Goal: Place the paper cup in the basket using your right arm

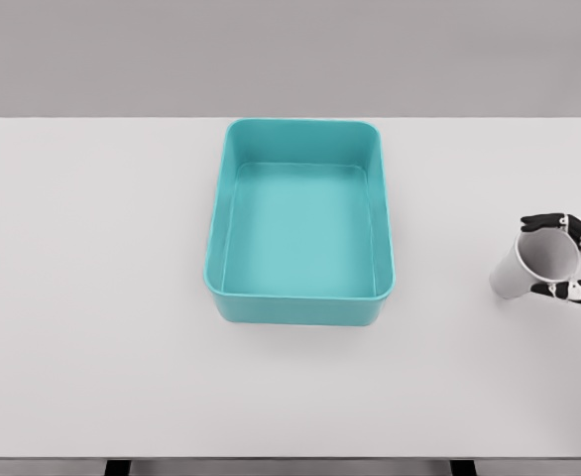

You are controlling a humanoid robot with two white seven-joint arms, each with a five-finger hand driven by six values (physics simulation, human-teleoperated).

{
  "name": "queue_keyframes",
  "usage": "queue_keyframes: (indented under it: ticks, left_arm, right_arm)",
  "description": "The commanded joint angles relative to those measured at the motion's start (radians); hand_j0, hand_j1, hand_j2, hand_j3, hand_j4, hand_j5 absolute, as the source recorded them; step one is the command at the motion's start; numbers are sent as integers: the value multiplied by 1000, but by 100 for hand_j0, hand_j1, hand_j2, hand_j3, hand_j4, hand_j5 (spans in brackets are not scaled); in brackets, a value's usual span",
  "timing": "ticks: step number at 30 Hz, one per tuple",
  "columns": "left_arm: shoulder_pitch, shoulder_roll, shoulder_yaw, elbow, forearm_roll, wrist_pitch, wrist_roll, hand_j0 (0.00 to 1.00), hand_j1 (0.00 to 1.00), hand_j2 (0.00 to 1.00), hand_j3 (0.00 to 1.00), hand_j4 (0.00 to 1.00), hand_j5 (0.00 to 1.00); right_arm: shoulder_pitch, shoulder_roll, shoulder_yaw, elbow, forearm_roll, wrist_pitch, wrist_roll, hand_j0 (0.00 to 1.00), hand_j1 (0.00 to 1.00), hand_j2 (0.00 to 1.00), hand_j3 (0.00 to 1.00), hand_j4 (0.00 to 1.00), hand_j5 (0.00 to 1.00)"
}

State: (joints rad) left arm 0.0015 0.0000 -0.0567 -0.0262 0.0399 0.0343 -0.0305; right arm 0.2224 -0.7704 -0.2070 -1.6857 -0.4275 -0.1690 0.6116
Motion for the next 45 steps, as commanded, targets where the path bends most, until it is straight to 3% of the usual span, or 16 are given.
queue_keyframes:
  ticks: [1,24,32,45]
  left_arm:
    - [0,0,0,0,0,1,0,100,100,100,100,100,100]
    - [0,0,0,0,0,-1,0,100,100,100,100,100,100]
    - [0,0,0,0,0,1,0,100,100,100,100,100,100]
    - [0,0,0,0,0,1,0,100,100,100,100,100,100]
  right_arm:
    - [-2,-1,-8,-12,-7,19,-1,66,66,66,66,66,66]
    - [-170,31,23,-35,-8,129,-1,66,66,66,66,66,66]
    - [-270,57,92,-35,-7,178,-1,66,66,66,66,66,66]
    - [-370,91,143,-38,-4,238,-1,66,66,66,66,66,66]
